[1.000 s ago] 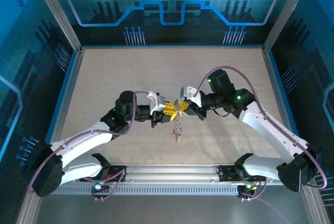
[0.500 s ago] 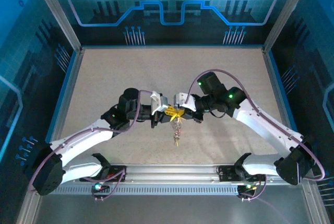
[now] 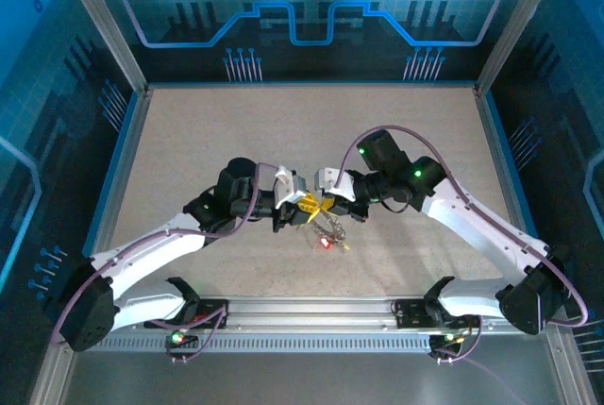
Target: Put the keys on the keyring
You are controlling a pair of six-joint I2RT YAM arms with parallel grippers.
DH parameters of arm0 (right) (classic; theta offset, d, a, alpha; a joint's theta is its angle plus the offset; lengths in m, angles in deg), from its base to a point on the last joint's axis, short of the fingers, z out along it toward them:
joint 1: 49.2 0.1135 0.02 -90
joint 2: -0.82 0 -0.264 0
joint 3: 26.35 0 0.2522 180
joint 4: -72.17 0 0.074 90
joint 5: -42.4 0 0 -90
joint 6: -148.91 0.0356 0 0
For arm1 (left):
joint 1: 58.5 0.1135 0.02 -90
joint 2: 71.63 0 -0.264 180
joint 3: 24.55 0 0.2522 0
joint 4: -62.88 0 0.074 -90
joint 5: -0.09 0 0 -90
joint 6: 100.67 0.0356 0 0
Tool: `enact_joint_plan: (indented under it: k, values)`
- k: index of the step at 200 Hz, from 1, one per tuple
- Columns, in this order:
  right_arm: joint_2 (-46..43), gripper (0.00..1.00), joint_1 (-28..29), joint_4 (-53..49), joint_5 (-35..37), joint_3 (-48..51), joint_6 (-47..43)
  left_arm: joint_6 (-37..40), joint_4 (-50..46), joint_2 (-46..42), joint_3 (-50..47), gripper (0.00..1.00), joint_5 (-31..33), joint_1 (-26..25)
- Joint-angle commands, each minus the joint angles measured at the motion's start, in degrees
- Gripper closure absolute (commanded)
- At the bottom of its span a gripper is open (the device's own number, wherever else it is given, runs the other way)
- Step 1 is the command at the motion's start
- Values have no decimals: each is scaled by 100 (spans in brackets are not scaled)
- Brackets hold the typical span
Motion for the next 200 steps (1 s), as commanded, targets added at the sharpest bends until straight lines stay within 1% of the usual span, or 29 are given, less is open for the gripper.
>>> enact_joint_plan:
  k: [1,8,35,49,56,91,110,119,145,175,200]
  values:
    - [18,100,2,65,-215,-186,-21,101,-164,-91,74,86,63,-21]
    - [17,100,-5,88,-226,-186,-6,117,-209,-85,100,89,55,-23]
    - [22,100,5,40,-259,-247,-30,162,-285,-1,193,91,59,-23]
    - [-8,100,5,48,-254,-239,-25,250,-419,68,290,98,75,-25]
    - [-18,100,-5,48,-255,-239,-23,280,-501,94,361,100,106,-27]
    - [-66,100,-3,-20,-299,-224,-65,380,-609,133,472,100,249,-31]
    - [-96,100,-24,15,-321,-190,-47,436,-652,11,477,100,455,-31]
    - [-81,100,-46,-25,-359,-203,-54,531,-638,-91,431,100,427,-31]
    - [-165,86,-188,86,-497,-92,19,671,-189,-426,137,100,118,-32]
    - [-286,84,-365,164,-760,-6,-9,535,369,-731,-179,100,31,-23]
    - [-317,82,-377,131,-860,16,-65,533,457,-797,-235,100,-105,-23]
